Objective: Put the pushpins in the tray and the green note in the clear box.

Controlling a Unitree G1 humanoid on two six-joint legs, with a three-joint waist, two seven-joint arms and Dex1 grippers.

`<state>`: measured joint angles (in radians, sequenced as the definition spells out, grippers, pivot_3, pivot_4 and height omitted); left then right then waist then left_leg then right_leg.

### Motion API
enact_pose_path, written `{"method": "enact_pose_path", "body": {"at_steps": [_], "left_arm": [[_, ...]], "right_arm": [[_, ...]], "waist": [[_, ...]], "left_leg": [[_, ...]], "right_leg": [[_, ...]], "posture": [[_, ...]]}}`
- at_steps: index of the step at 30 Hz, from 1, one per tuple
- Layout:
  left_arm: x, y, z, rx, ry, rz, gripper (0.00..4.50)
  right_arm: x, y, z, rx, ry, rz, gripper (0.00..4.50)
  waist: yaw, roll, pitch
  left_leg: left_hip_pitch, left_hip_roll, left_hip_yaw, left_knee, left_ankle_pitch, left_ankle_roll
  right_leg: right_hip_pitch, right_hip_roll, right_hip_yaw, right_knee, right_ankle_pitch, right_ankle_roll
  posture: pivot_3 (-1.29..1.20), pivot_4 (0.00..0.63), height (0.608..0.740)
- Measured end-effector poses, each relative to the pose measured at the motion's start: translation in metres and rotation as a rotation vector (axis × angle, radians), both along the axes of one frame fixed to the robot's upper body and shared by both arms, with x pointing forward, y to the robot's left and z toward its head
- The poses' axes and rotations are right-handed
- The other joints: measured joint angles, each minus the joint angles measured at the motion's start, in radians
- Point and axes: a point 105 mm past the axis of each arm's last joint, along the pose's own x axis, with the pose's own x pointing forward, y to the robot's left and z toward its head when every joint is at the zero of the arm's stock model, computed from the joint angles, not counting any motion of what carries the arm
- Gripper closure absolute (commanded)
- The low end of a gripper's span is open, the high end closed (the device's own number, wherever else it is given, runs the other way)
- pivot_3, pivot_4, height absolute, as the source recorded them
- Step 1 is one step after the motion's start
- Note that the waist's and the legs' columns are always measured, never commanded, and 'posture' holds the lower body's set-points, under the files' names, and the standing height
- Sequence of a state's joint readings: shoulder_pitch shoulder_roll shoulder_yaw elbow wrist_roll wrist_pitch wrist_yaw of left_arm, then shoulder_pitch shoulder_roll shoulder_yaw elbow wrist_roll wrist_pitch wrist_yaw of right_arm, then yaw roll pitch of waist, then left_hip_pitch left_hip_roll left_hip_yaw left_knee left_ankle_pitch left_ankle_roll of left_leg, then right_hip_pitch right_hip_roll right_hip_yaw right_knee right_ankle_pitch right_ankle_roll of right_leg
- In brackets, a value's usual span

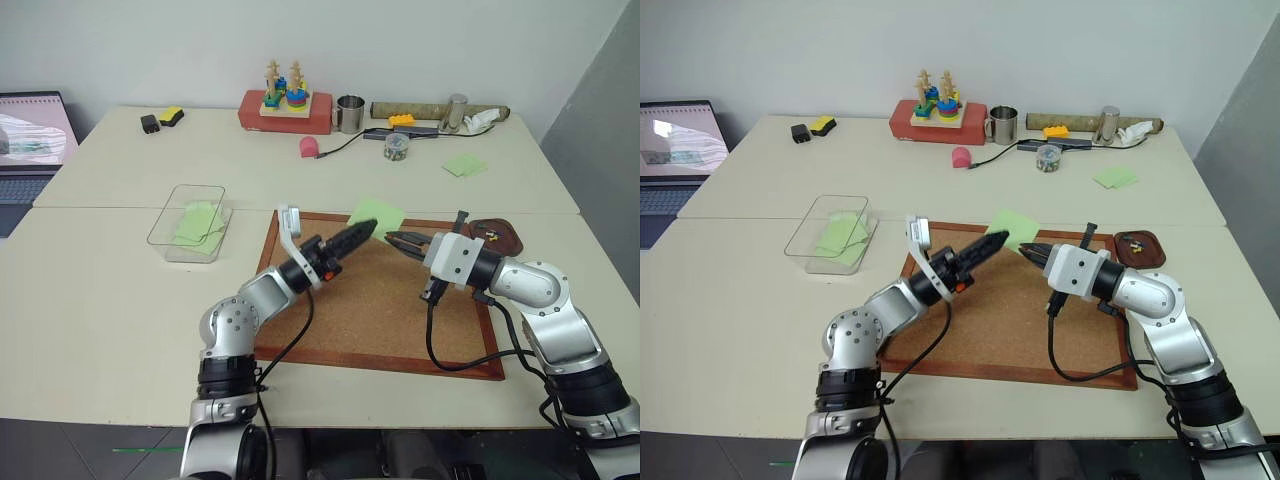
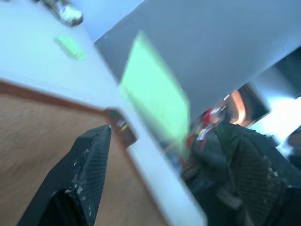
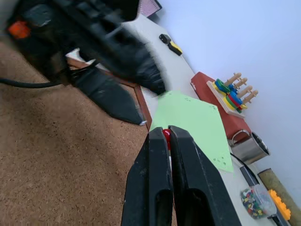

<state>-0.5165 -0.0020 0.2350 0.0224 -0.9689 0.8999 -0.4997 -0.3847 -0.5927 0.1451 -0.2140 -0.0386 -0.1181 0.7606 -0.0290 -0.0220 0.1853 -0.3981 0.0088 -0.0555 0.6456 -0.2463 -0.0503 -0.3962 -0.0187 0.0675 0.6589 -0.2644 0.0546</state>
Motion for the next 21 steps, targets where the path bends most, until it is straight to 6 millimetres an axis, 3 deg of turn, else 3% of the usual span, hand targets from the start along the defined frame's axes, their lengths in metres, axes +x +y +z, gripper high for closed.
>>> {"method": "enact_pose_path", "body": {"at_steps": [2, 15, 19, 21], "left_arm": [[0.0032, -0.0008, 0.0073, -0.039, 0.005, -0.004, 1.13], [-0.0011, -0.0057, -0.0008, -0.026, 0.036, -0.044, 3.86], [-0.0010, -0.0055, -0.0015, -0.017, 0.034, -0.043, 4.46], [-0.0005, -0.0051, -0.0021, -0.010, 0.028, -0.037, 4.46]], "right_arm": [[-0.0030, 0.0035, 0.0016, -0.016, -0.023, 0.014, 4.50], [-0.0043, 0.0077, 0.0020, -0.004, -0.026, 0.021, 4.50], [-0.0041, 0.0092, 0.0030, 0.012, -0.030, 0.020, 4.50], [-0.0040, 0.0096, 0.0035, 0.017, -0.032, 0.019, 4.50]], "waist": [[-0.002, 0.000, 0.000], [-0.001, 0.000, 0.000], [-0.001, 0.000, 0.000], [-0.001, 0.000, 0.000]], "left_leg": [[0.000, 0.000, 0.000, 0.000, 0.000, 0.000], [0.000, 0.000, 0.000, 0.000, 0.001, -0.001], [0.000, 0.000, 0.000, 0.000, 0.001, -0.001], [0.000, 0.000, 0.000, 0.000, 0.001, -0.001]], "right_leg": [[0.000, 0.000, 0.000, 0.000, 0.000, 0.000], [0.000, 0.000, 0.000, 0.000, 0.000, -0.001], [0.000, 0.000, 0.000, 0.000, 0.000, -0.001], [0.000, 0.000, 0.000, 0.000, 0.000, -0.001]], "posture": [[0.00, 0.150, 0.740], [0.00, 0.150, 0.740], [0.00, 0.150, 0.740], [0.00, 0.150, 0.740]]}}
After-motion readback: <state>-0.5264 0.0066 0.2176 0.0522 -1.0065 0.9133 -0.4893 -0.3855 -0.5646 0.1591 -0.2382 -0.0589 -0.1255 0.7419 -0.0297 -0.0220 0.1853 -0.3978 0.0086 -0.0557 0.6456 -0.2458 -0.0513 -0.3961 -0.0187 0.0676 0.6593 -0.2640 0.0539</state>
